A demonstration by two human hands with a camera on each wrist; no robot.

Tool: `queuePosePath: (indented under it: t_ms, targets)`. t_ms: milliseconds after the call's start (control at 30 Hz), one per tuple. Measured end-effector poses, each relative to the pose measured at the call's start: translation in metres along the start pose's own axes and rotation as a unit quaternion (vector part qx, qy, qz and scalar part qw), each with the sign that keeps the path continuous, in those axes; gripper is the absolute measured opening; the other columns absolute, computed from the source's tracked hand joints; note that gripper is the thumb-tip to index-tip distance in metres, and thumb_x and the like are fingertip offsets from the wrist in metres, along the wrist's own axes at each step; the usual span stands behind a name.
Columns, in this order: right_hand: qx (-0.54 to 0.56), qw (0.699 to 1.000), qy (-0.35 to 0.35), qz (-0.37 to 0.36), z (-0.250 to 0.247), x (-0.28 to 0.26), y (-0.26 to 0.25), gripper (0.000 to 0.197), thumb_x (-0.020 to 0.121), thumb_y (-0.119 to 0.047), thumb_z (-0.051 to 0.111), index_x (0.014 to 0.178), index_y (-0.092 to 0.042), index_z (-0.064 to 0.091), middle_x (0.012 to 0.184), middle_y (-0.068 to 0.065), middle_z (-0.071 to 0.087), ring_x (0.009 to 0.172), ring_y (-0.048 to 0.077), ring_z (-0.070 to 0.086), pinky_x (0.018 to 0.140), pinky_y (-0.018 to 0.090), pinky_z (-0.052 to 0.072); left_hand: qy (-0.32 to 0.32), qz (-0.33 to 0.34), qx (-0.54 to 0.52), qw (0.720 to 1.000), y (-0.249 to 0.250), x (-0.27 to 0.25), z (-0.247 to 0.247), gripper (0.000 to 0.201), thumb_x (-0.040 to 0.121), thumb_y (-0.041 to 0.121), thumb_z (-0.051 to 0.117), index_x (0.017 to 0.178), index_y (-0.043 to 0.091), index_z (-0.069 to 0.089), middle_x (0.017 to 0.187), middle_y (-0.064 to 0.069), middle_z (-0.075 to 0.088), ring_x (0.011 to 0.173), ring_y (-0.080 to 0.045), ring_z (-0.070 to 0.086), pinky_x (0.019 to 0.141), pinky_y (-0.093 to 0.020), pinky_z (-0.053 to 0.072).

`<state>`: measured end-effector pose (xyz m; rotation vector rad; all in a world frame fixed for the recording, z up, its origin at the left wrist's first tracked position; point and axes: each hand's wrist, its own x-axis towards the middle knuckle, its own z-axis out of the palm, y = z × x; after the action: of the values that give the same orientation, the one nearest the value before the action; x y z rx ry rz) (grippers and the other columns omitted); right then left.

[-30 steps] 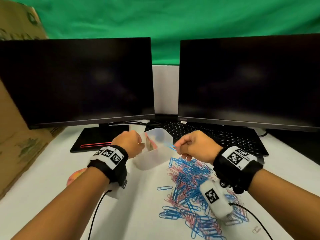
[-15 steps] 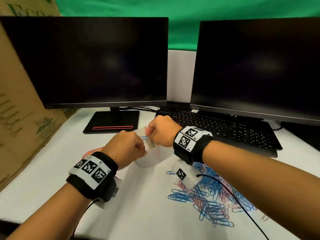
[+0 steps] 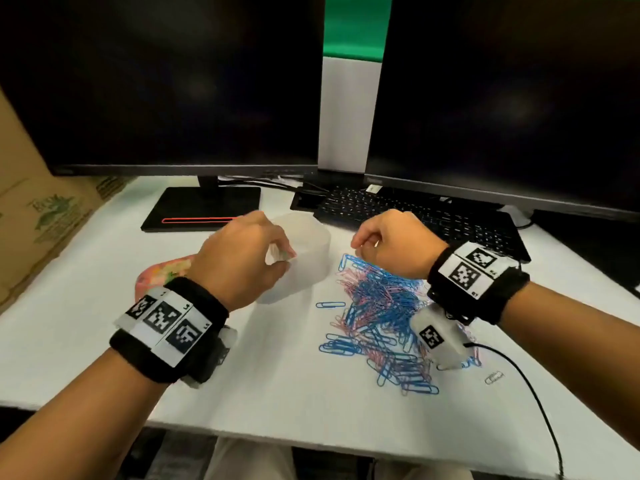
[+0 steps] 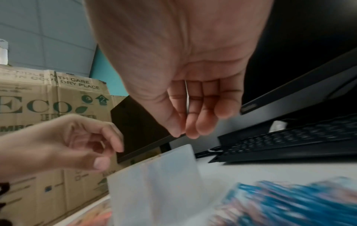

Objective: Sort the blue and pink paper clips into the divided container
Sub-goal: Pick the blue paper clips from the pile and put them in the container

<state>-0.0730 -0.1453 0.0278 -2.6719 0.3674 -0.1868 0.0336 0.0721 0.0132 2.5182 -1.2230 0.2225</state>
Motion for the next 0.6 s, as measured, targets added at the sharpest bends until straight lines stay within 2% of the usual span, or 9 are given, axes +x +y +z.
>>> queuePosePath:
  t_ms: [67, 167, 300, 433, 500, 600]
  targets:
    - [-0.027, 0.999, -0.018, 0.025, -0.003, -0.019, 0.02, 0.015, 0.083, -0.017, 0.064, 0.089, -0.024, 0.076, 0.08, -0.007, 0.071, 0.07, 0.004, 0.061, 0.062, 0.01, 0.041, -0.04, 0.044, -0.031, 0.998, 0.02, -0.002, 0.01, 0.017, 0.082, 0.04, 0.07, 0.098, 0.033, 0.068, 0.098, 0.012, 0.057, 0.091, -0.013, 0.057, 0.079, -0.033, 0.051]
    - [-0.076, 0.994, -0.069, 0.045, 0.003, -0.047, 0.039, 0.015, 0.083, -0.017, 0.063, 0.087, -0.025, 0.074, 0.074, -0.013, 0.065, 0.067, 0.002, 0.057, 0.064, 0.018, 0.041, -0.146, 0.107, -0.017, 0.983, 0.051, -0.004, 0.035, 0.012, 0.082, 0.033, 0.065, 0.091, 0.026, 0.07, 0.092, 0.01, 0.066, 0.09, -0.016, 0.061, 0.077, -0.033, 0.052]
    - [-0.096, 0.984, -0.144, 0.041, 0.014, -0.075, 0.037, 0.018, 0.08, -0.015, 0.058, 0.086, -0.022, 0.073, 0.07, -0.012, 0.065, 0.07, 0.007, 0.06, 0.068, 0.022, 0.05, -0.258, 0.123, 0.04, 0.957, 0.07, -0.006, 0.063, 0.013, 0.08, 0.025, 0.06, 0.089, 0.021, 0.069, 0.093, 0.001, 0.069, 0.09, -0.024, 0.064, 0.071, -0.028, 0.05]
    - [-0.098, 0.975, -0.201, 0.016, 0.025, -0.091, 0.033, 0.018, 0.078, -0.016, 0.055, 0.086, -0.021, 0.07, 0.076, -0.009, 0.068, 0.071, 0.008, 0.057, 0.069, 0.024, 0.05, -0.273, 0.132, 0.07, 0.95, 0.075, -0.005, 0.07, 0.009, 0.082, 0.023, 0.058, 0.087, 0.022, 0.067, 0.094, -0.001, 0.068, 0.089, -0.026, 0.064, 0.065, -0.025, 0.04]
    - [-0.111, 0.971, -0.211, -0.003, 0.03, -0.096, 0.034, 0.017, 0.08, -0.021, 0.058, 0.093, -0.021, 0.069, 0.08, -0.008, 0.066, 0.073, 0.008, 0.053, 0.066, 0.024, 0.045, -0.272, 0.13, 0.07, 0.951, 0.075, -0.004, 0.07, 0.009, 0.083, 0.021, 0.057, 0.086, 0.023, 0.066, 0.093, -0.001, 0.067, 0.086, -0.026, 0.063, 0.064, -0.025, 0.038]
    - [-0.133, 0.969, -0.205, -0.024, 0.035, -0.097, 0.039, 0.019, 0.083, -0.028, 0.06, 0.1, -0.023, 0.067, 0.078, -0.013, 0.055, 0.075, 0.008, 0.046, 0.061, 0.021, 0.035, -0.265, 0.129, 0.065, 0.953, 0.07, -0.003, 0.07, 0.01, 0.083, 0.018, 0.053, 0.078, 0.024, 0.059, 0.086, -0.001, 0.064, 0.079, -0.026, 0.06, 0.062, -0.027, 0.039]
